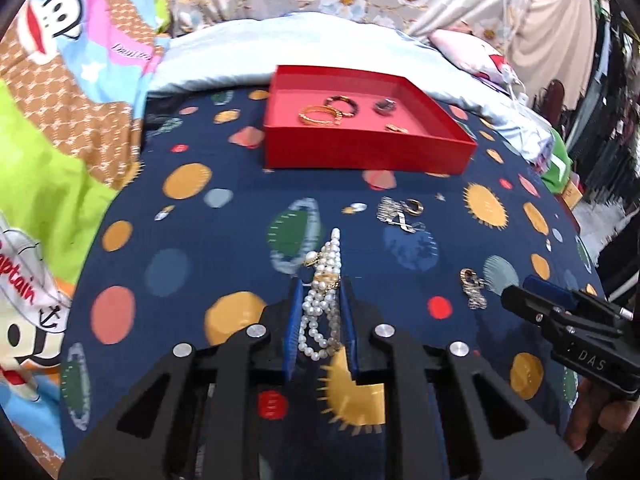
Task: Organize jewelry
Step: 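Grasp the pearl necklace with the left tool and lift it, then grasp a small silver earring with the right tool while the left tool holds the pearls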
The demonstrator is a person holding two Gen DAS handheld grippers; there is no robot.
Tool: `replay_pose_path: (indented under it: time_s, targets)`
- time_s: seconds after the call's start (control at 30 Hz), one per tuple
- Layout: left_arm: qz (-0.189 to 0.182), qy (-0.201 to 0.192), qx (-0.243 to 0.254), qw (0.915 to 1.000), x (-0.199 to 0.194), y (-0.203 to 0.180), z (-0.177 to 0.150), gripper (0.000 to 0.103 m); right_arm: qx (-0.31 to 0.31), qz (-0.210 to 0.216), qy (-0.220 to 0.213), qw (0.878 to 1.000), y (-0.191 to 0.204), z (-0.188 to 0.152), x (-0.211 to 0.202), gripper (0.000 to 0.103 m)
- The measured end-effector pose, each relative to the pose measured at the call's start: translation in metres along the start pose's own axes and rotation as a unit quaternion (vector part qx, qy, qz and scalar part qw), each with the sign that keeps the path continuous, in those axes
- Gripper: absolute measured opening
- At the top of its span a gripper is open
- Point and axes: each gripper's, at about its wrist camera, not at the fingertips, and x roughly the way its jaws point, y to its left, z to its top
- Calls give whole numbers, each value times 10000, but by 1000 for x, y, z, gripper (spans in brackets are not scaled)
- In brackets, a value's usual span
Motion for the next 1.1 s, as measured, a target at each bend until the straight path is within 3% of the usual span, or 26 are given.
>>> replay_pose_path:
  time_s: [0.27, 1.1]
  targets:
    - [148, 82, -289, 9994, -4, 29, -5, 18, -102, 24, 90, 9999, 12, -3, 13, 51]
    - [-40, 168, -333, 9993, -1, 29, -8, 18, -417, -173, 31, 9990, 28, 5, 36, 49]
